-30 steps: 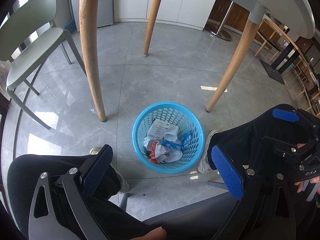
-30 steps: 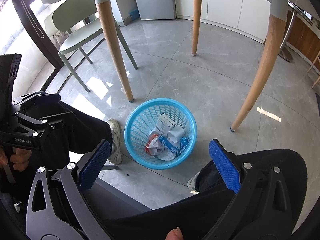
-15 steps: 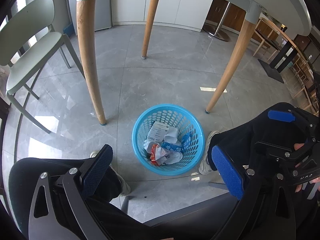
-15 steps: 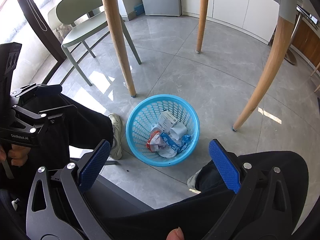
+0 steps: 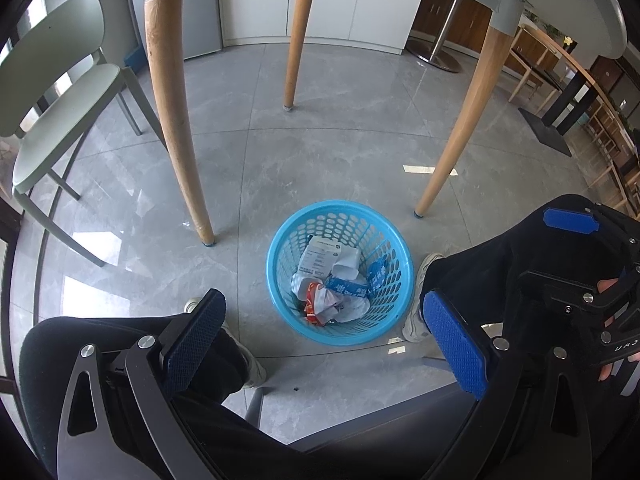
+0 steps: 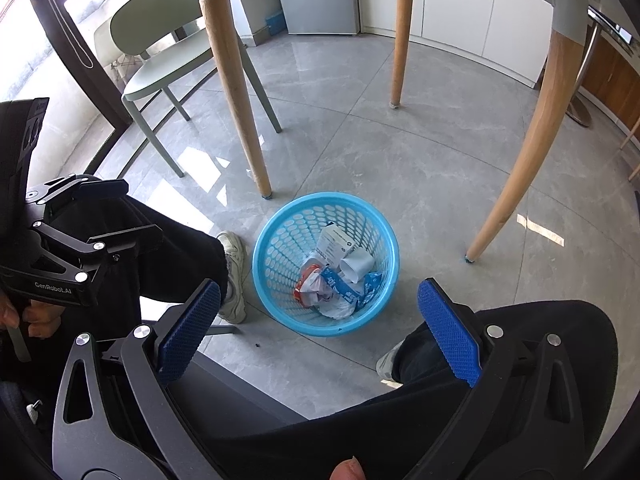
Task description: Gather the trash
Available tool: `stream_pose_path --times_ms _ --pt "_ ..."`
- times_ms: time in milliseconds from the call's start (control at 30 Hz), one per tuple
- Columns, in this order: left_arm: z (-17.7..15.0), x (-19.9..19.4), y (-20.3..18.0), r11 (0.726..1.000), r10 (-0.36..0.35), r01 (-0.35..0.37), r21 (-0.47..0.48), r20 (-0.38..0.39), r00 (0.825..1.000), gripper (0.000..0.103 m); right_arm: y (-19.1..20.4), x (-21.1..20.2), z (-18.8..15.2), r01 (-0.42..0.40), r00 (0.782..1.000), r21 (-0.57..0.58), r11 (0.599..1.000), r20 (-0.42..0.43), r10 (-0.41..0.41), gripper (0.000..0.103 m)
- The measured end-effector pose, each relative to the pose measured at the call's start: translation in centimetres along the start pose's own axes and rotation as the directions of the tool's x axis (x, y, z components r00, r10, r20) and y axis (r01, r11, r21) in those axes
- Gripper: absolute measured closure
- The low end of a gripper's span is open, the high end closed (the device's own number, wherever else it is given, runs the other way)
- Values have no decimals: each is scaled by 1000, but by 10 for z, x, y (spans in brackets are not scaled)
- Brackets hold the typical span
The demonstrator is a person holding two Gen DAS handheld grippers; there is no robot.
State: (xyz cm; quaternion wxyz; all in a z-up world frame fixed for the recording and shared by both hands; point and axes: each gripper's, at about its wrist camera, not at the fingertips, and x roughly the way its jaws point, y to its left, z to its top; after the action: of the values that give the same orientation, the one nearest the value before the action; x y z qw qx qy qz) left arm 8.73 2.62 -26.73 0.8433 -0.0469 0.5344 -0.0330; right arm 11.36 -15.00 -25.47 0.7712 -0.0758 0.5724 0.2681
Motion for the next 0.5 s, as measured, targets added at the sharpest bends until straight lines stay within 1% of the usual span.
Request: stream_pose_path --times_ms 367,433,500 --pt "0 2 0 1000 3 -3 13 -12 1000 6 -4 1 -1 -7 1000 13 1000 -3 7 8" --pt "-1 3 -2 1000 3 -3 26 -18 1000 6 -4 1 -1 -8 1000 16 1000 -2 8 8" --pt "-1 0 -5 999 1 0 43 -3 1000 6 -4 0 -1 -9 1000 17 1000 -2 9 8"
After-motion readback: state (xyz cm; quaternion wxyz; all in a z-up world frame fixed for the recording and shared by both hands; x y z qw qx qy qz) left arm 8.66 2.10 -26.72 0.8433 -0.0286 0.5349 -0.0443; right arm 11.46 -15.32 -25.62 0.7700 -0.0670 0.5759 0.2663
